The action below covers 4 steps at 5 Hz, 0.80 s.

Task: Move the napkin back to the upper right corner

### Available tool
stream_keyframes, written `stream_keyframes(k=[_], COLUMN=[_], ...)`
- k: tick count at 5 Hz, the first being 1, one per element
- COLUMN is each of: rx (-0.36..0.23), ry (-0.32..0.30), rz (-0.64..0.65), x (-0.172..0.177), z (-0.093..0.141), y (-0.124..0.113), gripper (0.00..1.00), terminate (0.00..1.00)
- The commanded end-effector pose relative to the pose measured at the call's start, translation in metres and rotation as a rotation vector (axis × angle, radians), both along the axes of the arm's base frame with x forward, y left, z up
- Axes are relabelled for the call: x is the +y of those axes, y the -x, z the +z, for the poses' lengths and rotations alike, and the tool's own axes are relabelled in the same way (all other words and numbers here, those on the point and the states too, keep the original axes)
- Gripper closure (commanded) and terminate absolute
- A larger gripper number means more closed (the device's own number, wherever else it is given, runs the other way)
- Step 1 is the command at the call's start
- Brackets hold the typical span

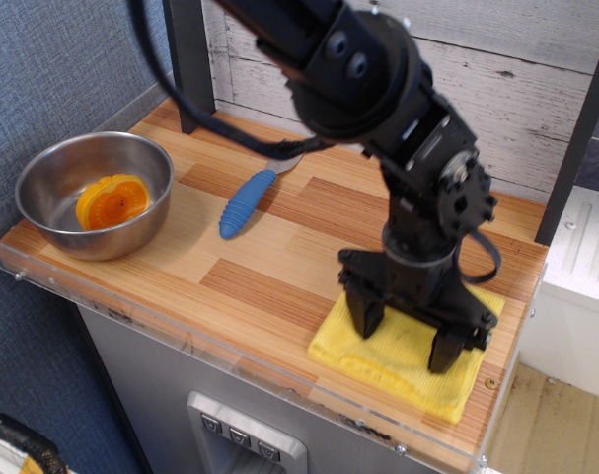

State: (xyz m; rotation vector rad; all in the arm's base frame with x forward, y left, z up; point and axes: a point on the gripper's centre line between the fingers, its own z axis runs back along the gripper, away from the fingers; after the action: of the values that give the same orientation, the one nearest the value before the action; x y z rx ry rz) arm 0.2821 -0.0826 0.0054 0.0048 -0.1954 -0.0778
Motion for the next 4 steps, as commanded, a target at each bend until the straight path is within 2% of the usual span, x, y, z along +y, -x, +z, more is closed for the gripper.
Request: stream_keyframes(k=[1,4], rx=[0.011,-0.007], ry=[-0.032,-0.056], rz=[-0.01,0.056], x=[0.009,0.031], z=[-0.009,-0.003], y=[-0.026,-0.078], gripper=[0.0,0.0], terminate=[0.0,0.0])
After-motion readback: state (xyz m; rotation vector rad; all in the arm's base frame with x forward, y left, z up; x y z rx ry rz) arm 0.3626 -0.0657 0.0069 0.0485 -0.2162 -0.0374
